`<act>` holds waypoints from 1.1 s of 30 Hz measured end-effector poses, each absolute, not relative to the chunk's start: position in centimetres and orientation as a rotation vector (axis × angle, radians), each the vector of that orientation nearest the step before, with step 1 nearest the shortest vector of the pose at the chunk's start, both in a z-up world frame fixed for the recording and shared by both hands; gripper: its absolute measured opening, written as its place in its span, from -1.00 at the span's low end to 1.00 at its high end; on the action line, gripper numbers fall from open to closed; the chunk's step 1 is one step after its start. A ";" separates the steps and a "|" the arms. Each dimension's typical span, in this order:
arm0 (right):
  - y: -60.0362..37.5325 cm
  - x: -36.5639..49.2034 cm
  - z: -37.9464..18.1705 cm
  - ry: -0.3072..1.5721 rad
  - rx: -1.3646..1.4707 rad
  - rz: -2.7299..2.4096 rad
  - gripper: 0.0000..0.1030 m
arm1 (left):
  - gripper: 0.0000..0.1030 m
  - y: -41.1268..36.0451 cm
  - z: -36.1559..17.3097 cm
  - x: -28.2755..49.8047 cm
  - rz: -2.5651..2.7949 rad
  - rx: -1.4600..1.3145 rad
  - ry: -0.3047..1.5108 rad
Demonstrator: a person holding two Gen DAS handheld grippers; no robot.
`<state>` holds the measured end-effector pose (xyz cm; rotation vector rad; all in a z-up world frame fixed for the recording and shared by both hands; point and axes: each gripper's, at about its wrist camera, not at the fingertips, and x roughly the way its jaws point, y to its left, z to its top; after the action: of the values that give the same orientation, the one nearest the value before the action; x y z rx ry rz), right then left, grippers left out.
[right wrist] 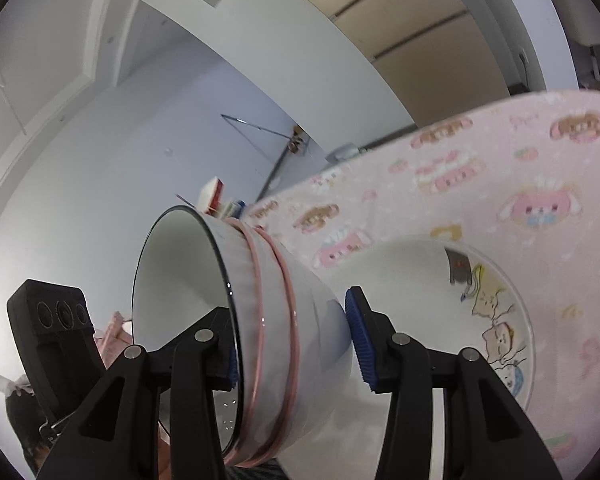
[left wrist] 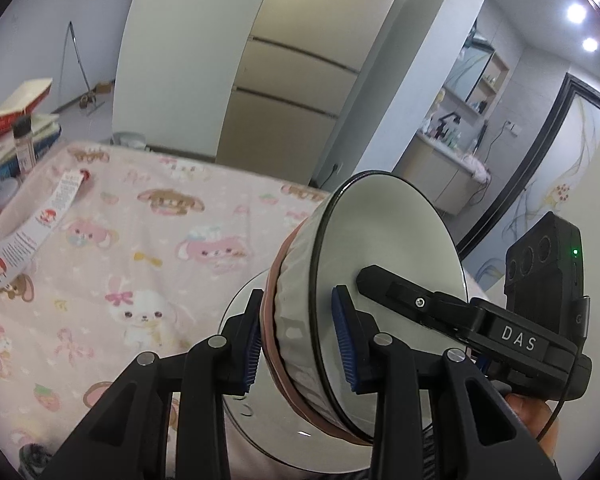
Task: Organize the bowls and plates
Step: 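Lift the nested bowls with the right tool and carry them toward the plates, then lower the held bowls onto the center of the plate stack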
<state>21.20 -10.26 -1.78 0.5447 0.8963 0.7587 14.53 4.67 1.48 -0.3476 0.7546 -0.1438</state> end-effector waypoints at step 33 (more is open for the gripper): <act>-10.2 21.4 -5.5 0.946 0.493 0.766 -0.16 | -0.33 4.9 -2.3 15.2 -0.165 -0.367 0.789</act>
<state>21.43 -10.22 -5.51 0.4929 0.9457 0.7661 15.17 4.88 -2.33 -0.3673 0.7892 -0.1652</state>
